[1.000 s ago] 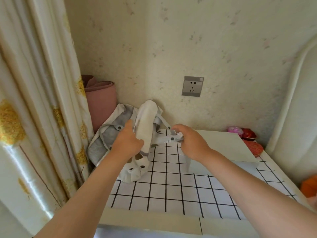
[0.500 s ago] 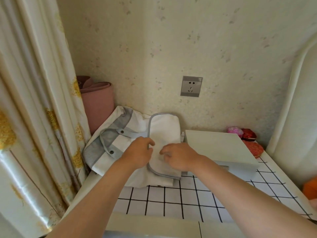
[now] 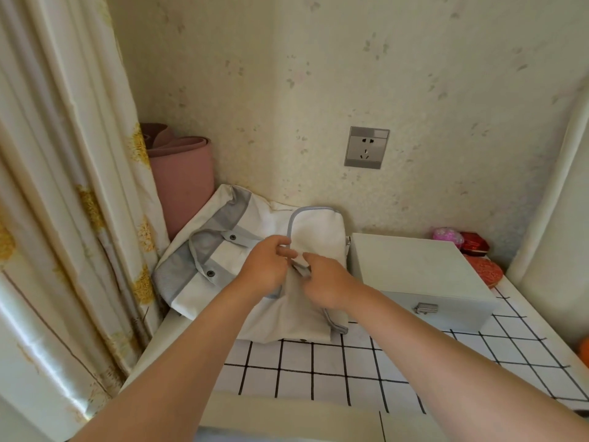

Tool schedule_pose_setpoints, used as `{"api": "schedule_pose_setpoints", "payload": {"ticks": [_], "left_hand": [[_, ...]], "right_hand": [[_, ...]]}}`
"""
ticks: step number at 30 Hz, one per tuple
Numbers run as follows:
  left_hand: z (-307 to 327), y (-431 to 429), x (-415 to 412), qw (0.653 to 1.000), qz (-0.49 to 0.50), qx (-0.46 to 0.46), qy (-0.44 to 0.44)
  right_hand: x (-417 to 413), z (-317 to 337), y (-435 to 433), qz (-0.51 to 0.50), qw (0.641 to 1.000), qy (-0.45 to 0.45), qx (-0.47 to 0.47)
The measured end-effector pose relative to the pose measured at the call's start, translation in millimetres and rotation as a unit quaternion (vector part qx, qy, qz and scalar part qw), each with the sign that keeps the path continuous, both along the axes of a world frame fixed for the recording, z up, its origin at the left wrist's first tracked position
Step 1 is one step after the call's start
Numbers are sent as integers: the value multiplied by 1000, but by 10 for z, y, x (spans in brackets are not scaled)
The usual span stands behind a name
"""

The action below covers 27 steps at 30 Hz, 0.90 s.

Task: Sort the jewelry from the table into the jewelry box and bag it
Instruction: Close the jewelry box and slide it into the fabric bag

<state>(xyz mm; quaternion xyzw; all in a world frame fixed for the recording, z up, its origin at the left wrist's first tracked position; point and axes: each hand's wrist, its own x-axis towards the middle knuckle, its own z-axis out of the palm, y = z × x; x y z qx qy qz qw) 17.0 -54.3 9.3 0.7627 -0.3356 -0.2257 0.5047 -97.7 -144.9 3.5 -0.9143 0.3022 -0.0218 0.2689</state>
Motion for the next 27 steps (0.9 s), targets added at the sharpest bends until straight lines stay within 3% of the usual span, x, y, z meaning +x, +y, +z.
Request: {"api": "schedule_pose_setpoints", "payload": {"ticks": [3,5,11,20,27], "left_hand": [[-136,11,-40,988,-15,84,-131],[-233,30,-89,972,-83,159,-152],[-273,38,-178,928,-146,231,-253],[-349,30,-127,917,-150,252,-270],[-406,-54,-80,902,-185,312,-234]], "right_hand": [[-77,48,-77,-2,997,-75,18],[-105,35,-109,0,993,-112,35],[-102,55,-140,-40,997,-35,-52],[283,-165,-207,-64,986,-29,-151],[317,-363,-242,-77,986,-64,-134]]}}
